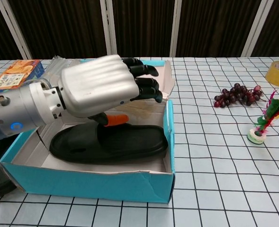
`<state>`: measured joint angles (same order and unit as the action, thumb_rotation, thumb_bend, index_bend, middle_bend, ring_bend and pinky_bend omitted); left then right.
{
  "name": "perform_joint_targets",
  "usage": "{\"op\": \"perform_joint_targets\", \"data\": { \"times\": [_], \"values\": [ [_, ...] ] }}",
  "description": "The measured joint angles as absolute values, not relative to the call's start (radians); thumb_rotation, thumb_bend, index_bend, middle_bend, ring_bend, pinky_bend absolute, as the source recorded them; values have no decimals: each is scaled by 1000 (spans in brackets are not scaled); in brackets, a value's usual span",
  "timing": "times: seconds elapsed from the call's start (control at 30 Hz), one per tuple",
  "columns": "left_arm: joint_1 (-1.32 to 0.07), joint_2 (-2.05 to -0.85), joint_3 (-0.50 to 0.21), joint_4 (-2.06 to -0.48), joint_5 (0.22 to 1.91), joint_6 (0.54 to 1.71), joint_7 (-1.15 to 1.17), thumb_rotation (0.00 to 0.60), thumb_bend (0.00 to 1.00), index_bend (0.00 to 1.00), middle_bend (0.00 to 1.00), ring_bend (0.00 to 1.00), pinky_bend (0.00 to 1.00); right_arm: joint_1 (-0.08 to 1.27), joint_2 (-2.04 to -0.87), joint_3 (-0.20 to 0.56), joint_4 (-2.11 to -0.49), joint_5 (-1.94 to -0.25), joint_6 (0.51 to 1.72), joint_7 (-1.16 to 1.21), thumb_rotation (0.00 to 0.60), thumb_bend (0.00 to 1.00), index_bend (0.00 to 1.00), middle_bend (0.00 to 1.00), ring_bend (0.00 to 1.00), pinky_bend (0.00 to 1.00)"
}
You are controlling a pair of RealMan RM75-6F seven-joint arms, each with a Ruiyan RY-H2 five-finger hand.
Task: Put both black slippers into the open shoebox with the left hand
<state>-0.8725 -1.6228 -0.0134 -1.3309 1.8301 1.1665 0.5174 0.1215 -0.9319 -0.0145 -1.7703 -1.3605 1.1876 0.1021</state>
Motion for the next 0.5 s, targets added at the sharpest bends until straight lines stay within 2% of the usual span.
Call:
{"op": "perform_joint_targets", "data": {
  "times": [0.1, 0.23, 0.37, 0.5],
  "values": [
    [-847, -1561, -21, -1429, 1814, 1194, 528, 598, 416, 242, 266, 128, 190, 122, -932, -15, -1772, -1362, 1188, 101, 600, 161, 74, 146, 200, 91],
    [-789, -1459, -33, -1590, 1760, 1250, 519, 560, 406, 227, 271, 125, 180, 118, -930, -16, -1778, -1367, 1195, 98, 600, 161, 74, 146, 200, 91],
    [-707, -1316, -53, -1779, 1644, 1311, 474, 538, 407, 213, 274, 76, 140, 115, -930, -19, -1784, -1373, 1202, 91, 600, 162, 73, 146, 200, 91],
    [-659, -1197, -68, -1851, 1494, 1313, 413, 533, 407, 203, 282, 69, 119, 118, -933, -18, -1787, -1368, 1196, 78, 600, 162, 74, 146, 200, 91]
  ]
}}
